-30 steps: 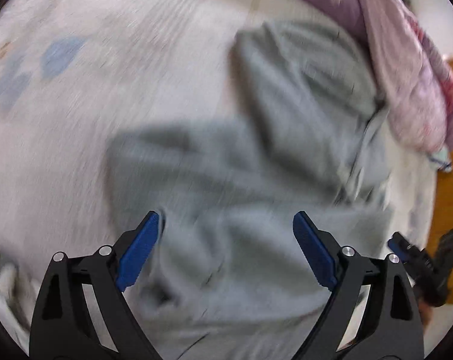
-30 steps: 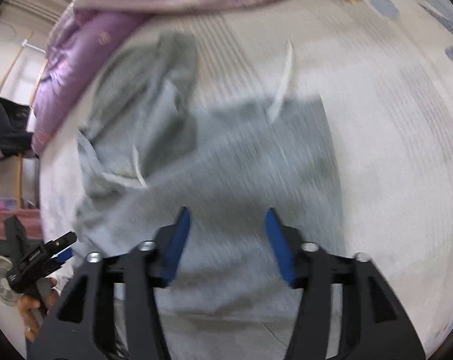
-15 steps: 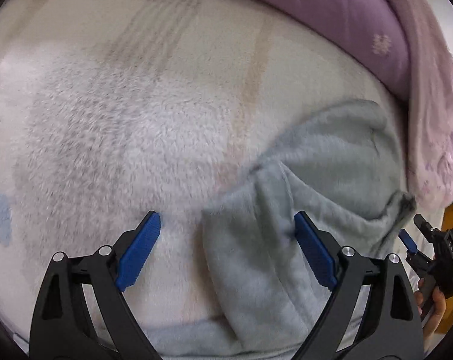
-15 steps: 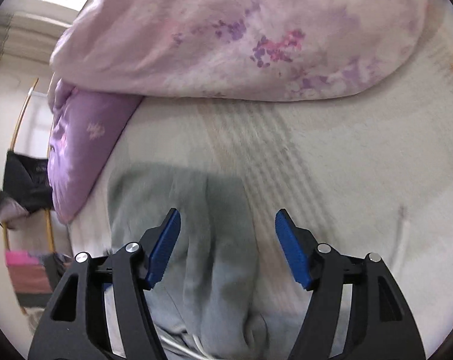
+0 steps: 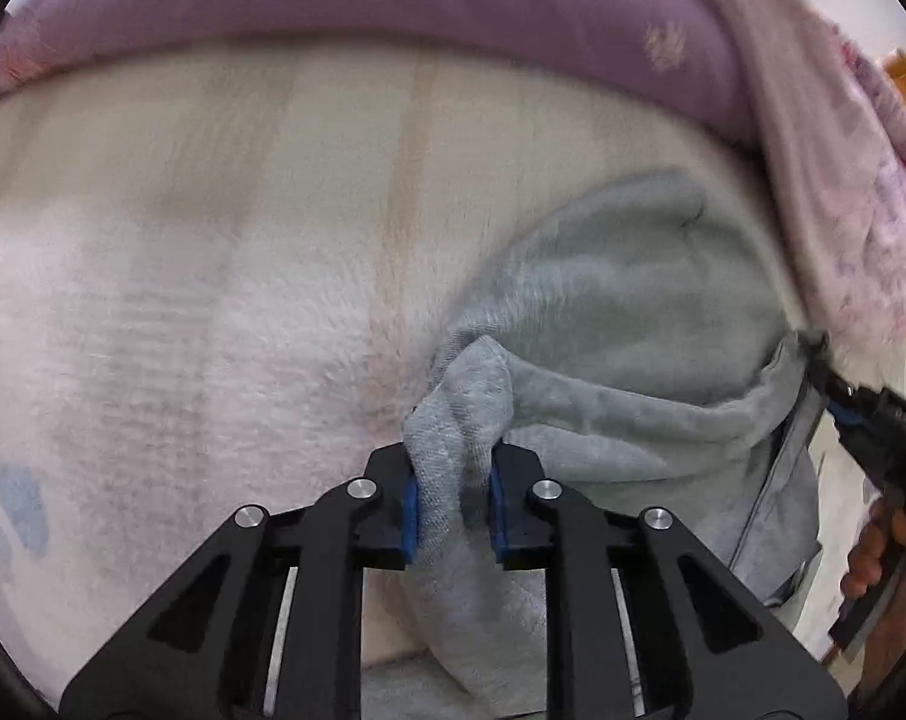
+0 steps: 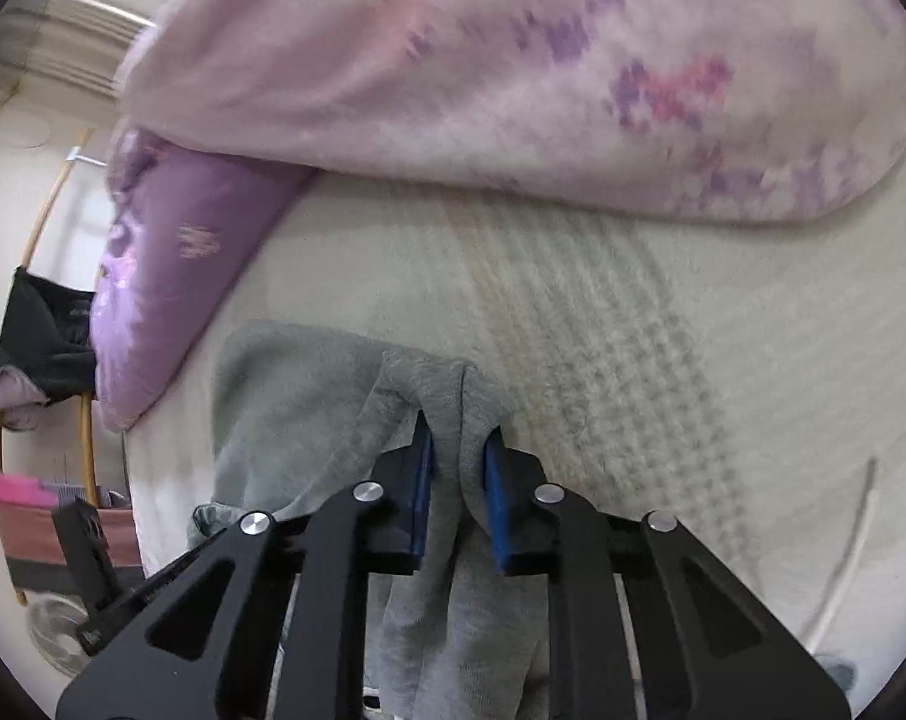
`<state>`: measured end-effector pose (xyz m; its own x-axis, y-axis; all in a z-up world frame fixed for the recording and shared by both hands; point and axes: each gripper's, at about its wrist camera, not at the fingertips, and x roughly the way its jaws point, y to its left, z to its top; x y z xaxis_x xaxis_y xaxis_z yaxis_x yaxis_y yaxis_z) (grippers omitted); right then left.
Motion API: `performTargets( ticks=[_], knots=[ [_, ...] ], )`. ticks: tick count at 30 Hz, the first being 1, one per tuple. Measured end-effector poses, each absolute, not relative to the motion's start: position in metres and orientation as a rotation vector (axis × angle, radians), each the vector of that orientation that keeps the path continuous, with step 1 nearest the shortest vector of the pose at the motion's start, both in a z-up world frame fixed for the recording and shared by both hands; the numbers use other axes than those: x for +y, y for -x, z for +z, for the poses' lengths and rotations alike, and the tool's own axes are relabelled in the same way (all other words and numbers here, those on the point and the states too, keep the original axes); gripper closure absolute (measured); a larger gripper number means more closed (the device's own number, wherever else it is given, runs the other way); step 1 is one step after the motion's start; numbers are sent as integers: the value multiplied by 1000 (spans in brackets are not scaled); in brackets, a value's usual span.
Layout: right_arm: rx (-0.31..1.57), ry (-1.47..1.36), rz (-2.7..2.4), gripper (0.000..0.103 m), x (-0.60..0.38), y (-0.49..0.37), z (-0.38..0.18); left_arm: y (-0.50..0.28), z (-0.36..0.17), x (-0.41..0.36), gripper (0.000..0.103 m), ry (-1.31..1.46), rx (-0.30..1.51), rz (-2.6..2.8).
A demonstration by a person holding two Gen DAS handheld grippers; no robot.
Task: Fold large clothes
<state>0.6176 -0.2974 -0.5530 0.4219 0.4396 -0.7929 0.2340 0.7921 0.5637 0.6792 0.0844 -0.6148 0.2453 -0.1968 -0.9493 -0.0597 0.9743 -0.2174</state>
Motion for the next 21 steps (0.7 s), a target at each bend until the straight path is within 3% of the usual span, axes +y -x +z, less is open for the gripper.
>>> performTargets(
  ticks=[7,11,14,16,19,21],
  knots=[
    [935,-671,191,90,-310,-521,-487,-590,-529,86,88,245,1028,-139],
    [888,-715,199,89,-329,-437,-465,-507,-504,87,87,266,973,-184],
    [947,-688,181,87,-336,-380,-473,-442,-510,87,80,306,1046,-215],
    [1050,-678,127,76,-328,-358,-488,-405,-535,90,66,318,1169,-184],
    [1167,-705,56,73,-340,-320,-510,-372,-567,95,62,389,1358,-151],
    [1177,-667,28,72,-341,-312,-505,-362,-569,102,57,430,1382,-117]
  ],
)
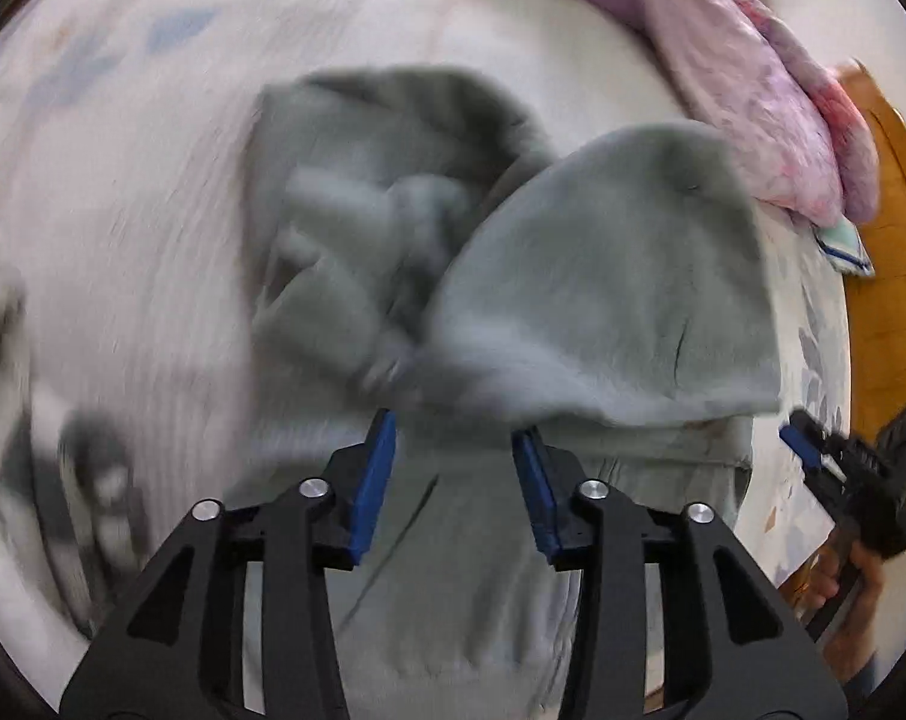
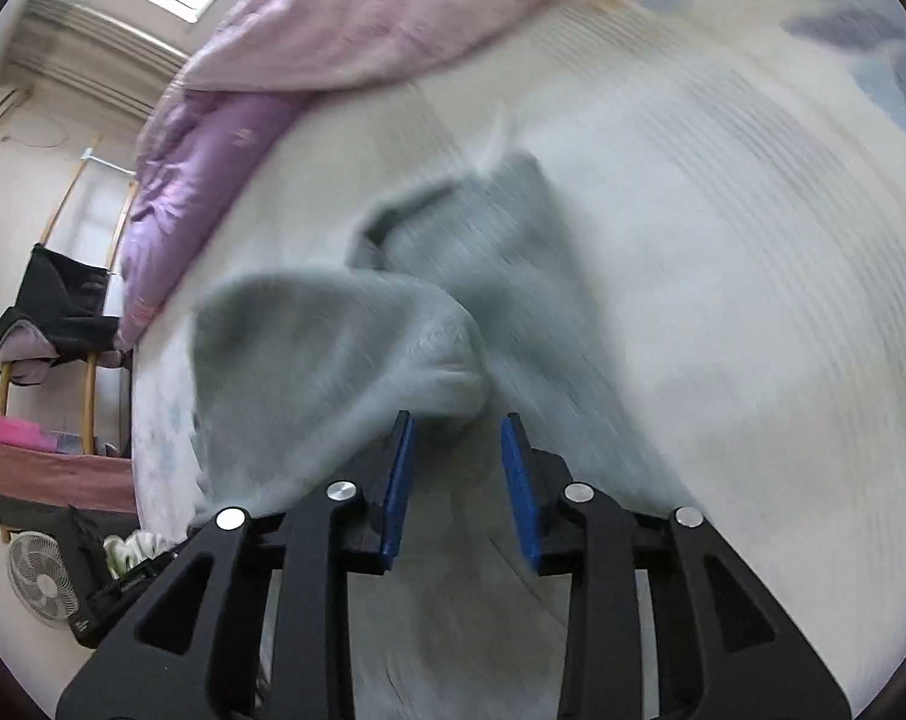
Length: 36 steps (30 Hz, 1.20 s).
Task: Fold large clothes
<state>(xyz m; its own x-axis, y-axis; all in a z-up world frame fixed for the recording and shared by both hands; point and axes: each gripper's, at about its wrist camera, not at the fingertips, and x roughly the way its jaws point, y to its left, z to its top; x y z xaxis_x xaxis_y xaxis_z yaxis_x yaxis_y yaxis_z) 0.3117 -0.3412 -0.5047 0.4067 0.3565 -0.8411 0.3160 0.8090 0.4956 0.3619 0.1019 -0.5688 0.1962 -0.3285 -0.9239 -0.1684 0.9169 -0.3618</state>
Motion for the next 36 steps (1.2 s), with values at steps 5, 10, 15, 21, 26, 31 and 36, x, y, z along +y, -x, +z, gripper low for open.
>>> performTargets(
  ticks=[5,10,15,21,26,31,36],
  knots=[
    [1101,-444,104,58,-311,-353,-465,-386,-545,102,40,454,1299,-81],
    [1120,-310,262,50,-253,-427,-469,-448,-552,62,35,271,1304,-124],
    [1219,-320,348,57,-214,-474,-510,-481,-564,33,35,179,1370,-130],
    [1205,-365,423,98,-219,-417,-484,-453,-510,48,20,282,1264,-143],
    [1220,-405,489,99,-240,-322,-465,-437,-490,60,15,480,1304,-133],
    [1399,-423,428,98,-254,-251,-508,-410,-509,36,15,519,1402,-181],
    [1566,-452,263,95,-267,-218,-552,-376,-571,3,15,431,1578,-168]
  ],
)
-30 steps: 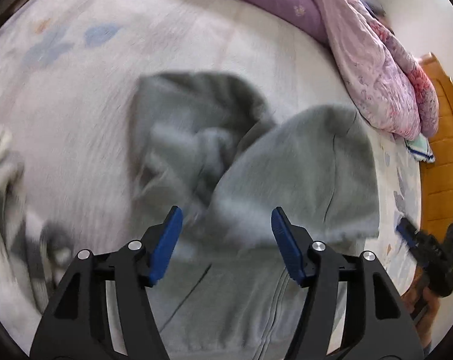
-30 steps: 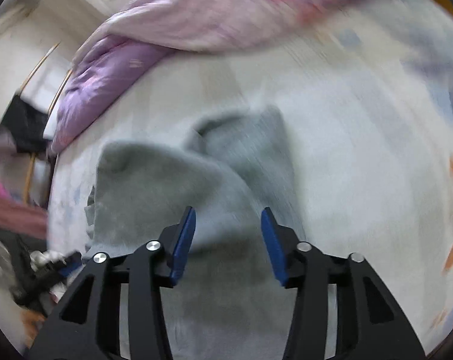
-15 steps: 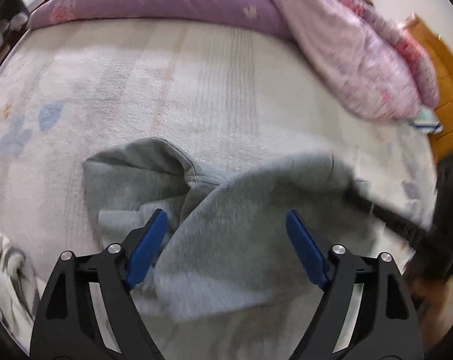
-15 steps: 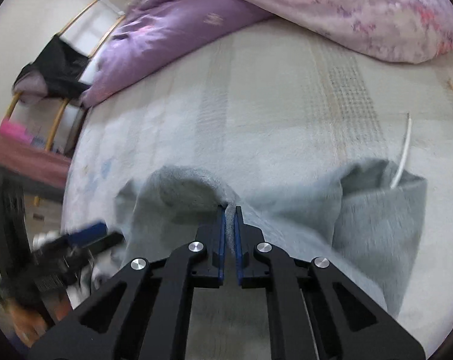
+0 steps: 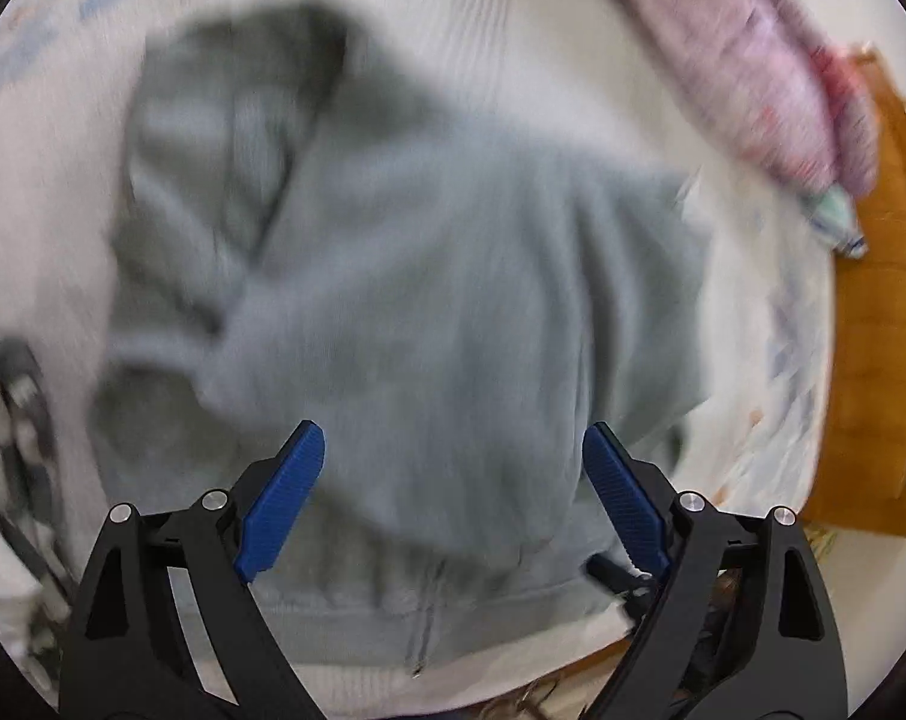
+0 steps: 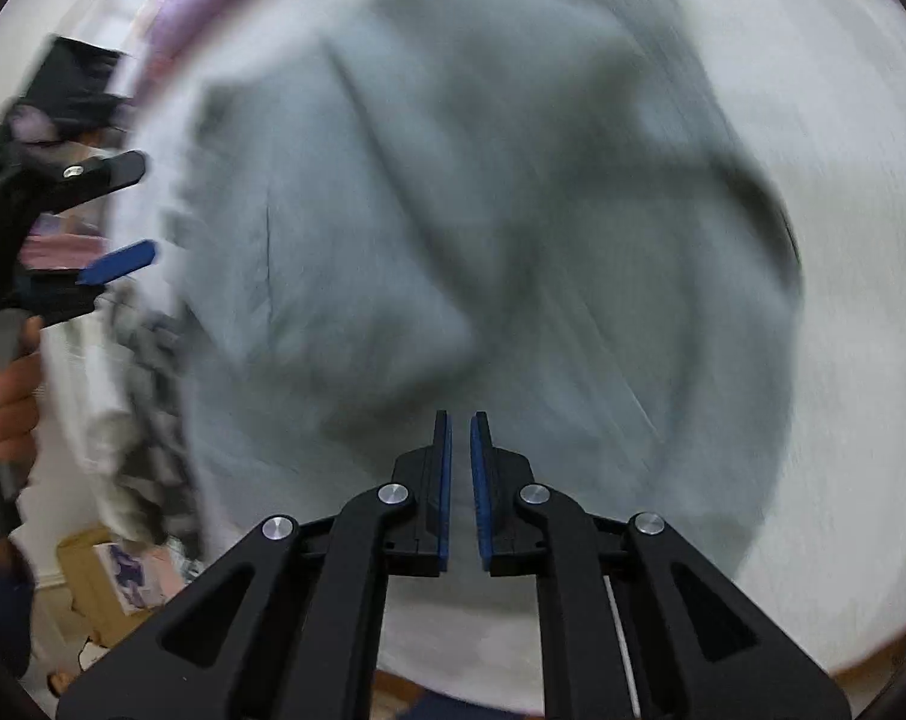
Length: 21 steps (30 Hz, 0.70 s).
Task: Fold large clothes
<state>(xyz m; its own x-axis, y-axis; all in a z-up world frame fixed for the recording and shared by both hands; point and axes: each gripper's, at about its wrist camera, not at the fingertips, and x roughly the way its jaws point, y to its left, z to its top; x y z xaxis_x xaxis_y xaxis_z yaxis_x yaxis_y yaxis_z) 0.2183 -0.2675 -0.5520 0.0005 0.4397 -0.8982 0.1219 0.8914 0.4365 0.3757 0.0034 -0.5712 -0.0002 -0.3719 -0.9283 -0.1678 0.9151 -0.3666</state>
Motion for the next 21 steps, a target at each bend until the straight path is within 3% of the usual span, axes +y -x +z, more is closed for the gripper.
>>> performTargets(
  ticks=[7,16,21],
  knots=[
    [1376,-639,211,95,-270,-254,-521,-336,-650,5,15,359,1738,-16],
    [1523,-608,117,99,-225,-282,-590,-338,-645,-13,13,275,1734,-21],
    [1506,-688,131,94,-242,-291,-569,-346,-605,-4,13,415,1673,-94]
  ],
)
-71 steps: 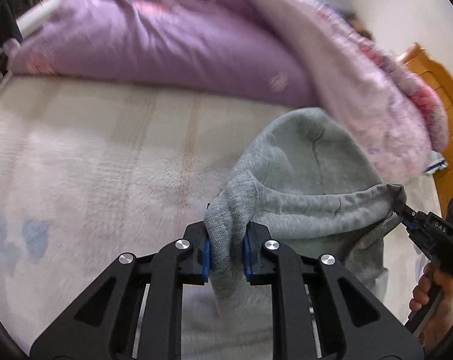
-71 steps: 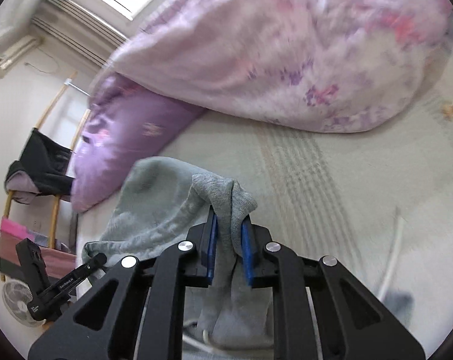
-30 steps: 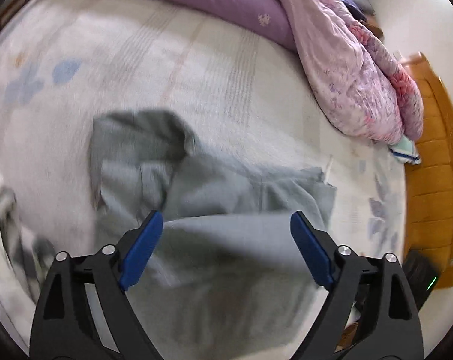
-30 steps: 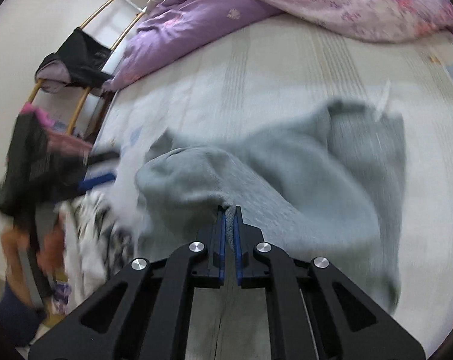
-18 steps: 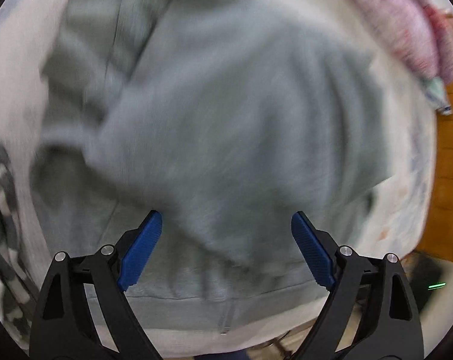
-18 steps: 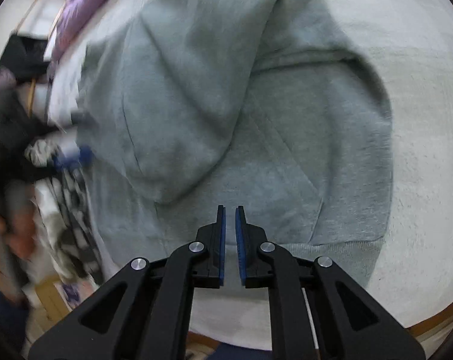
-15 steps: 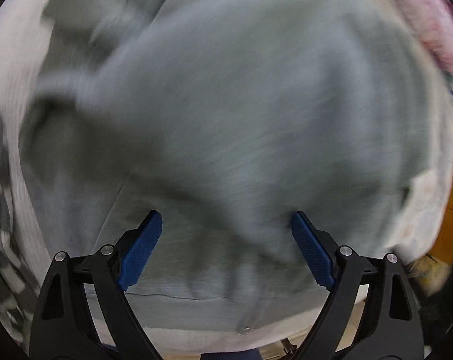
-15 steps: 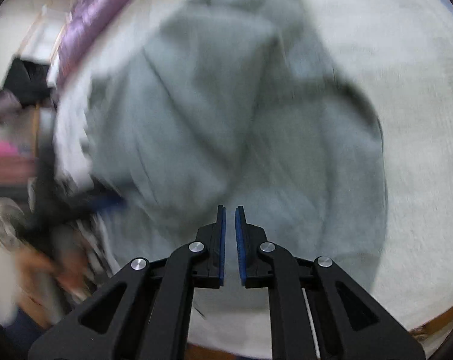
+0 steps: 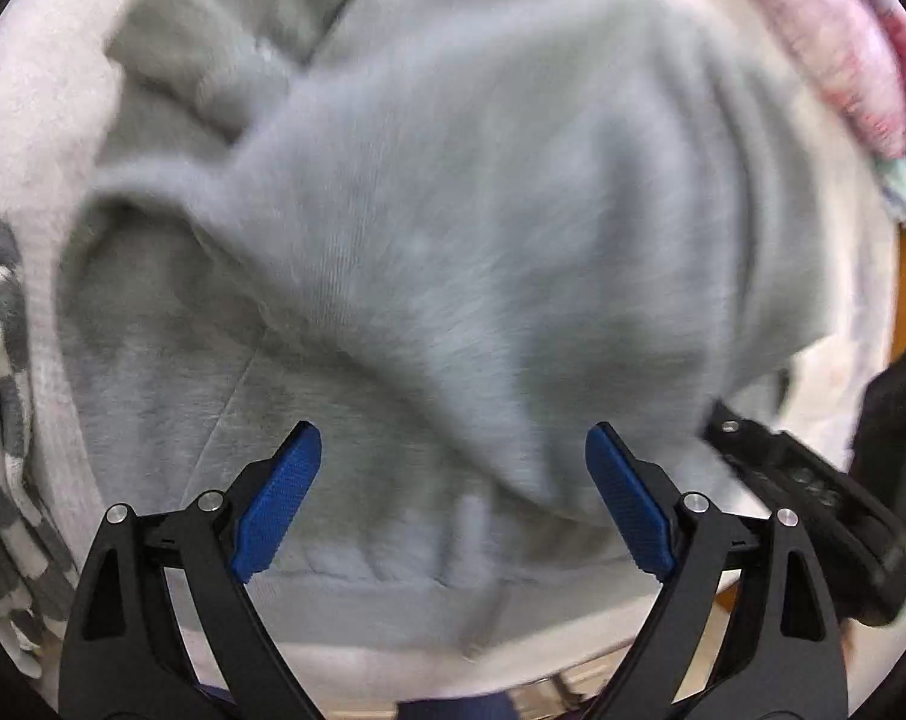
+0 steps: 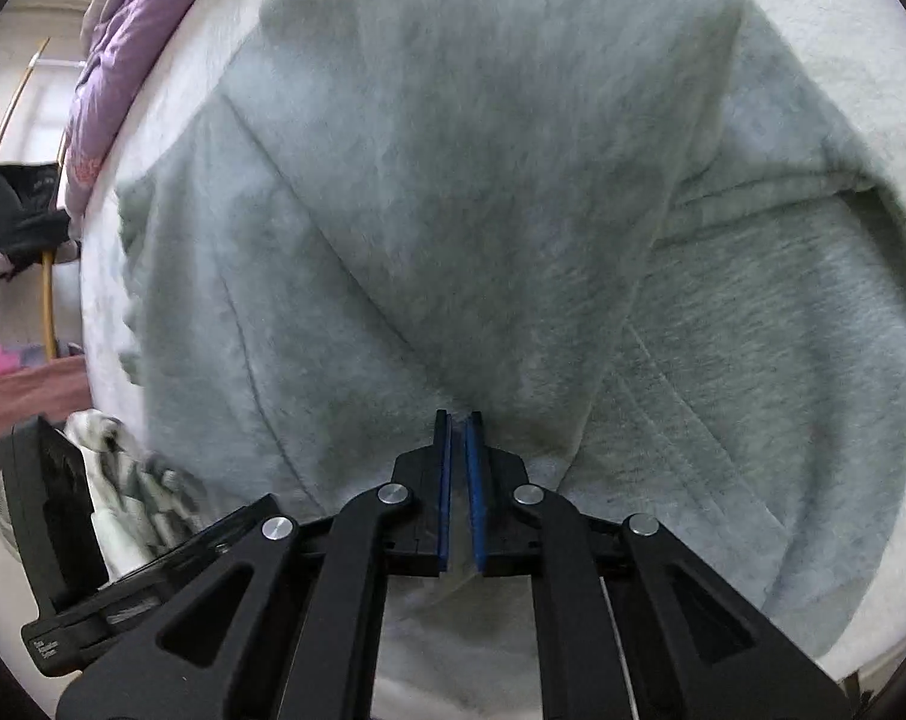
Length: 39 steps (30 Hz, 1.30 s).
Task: Fold large clothes
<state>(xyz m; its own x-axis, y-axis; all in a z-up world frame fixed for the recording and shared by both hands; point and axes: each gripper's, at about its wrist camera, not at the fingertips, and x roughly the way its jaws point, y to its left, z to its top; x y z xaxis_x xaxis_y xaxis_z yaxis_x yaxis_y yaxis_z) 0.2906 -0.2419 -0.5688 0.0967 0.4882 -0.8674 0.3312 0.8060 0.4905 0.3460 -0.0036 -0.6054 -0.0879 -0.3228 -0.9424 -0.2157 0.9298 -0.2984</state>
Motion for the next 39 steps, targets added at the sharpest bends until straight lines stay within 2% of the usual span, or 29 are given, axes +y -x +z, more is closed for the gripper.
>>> performTargets(
  ticks=[2,3,4,6,12,14,15,16,23,24,25,27,29,32,34,35,36,37,39],
  knots=[
    [1446,-706,136,93,-252,-305,-544,-359,-578,1,13,449,1592,-118],
    [1422,-711,128,88,-256,-312,-536,-370,-568,2,13,450,1559,-117],
    [1392,-714,108,77,-261,-322,-526,-384,-559,7,13,457,1520,-105],
    [1325,-720,66,60,-271,-344,-509,-411,-554,17,13,506,1480,-81],
    [1292,-755,-50,47,-296,-422,-510,-502,-572,50,13,496,1448,82],
    [1302,-778,-73,45,-298,-449,-516,-528,-584,61,13,462,1489,124],
    [1314,-759,-82,38,-293,-459,-520,-536,-584,63,13,468,1482,130],
    [1329,-735,-101,37,-287,-469,-522,-543,-586,64,11,473,1478,134],
    [1388,-722,-129,37,-285,-502,-561,-581,-629,56,11,408,1598,173],
    [1392,-723,-130,44,-282,-504,-564,-584,-633,54,12,406,1607,169],
    [1402,-732,-123,61,-280,-504,-572,-586,-637,48,12,402,1609,170],
    [1413,-736,-128,76,-280,-501,-582,-588,-637,45,12,390,1609,169],
    [1391,-740,-117,81,-282,-495,-586,-588,-639,32,13,377,1602,168],
    [1377,-771,-98,88,-288,-482,-586,-572,-637,31,29,341,1585,184],
    [1366,-770,-88,90,-287,-482,-583,-562,-632,37,52,338,1563,193],
    [1357,-768,-80,91,-287,-479,-579,-559,-628,39,59,349,1550,182],
    [1351,-766,-75,92,-290,-475,-576,-557,-625,40,76,365,1544,162],
    [1340,-769,-72,93,-286,-474,-571,-554,-621,41,86,386,1542,139],
    [1306,-784,-50,94,-285,-466,-557,-549,-608,38,94,374,1536,112]
  ],
)
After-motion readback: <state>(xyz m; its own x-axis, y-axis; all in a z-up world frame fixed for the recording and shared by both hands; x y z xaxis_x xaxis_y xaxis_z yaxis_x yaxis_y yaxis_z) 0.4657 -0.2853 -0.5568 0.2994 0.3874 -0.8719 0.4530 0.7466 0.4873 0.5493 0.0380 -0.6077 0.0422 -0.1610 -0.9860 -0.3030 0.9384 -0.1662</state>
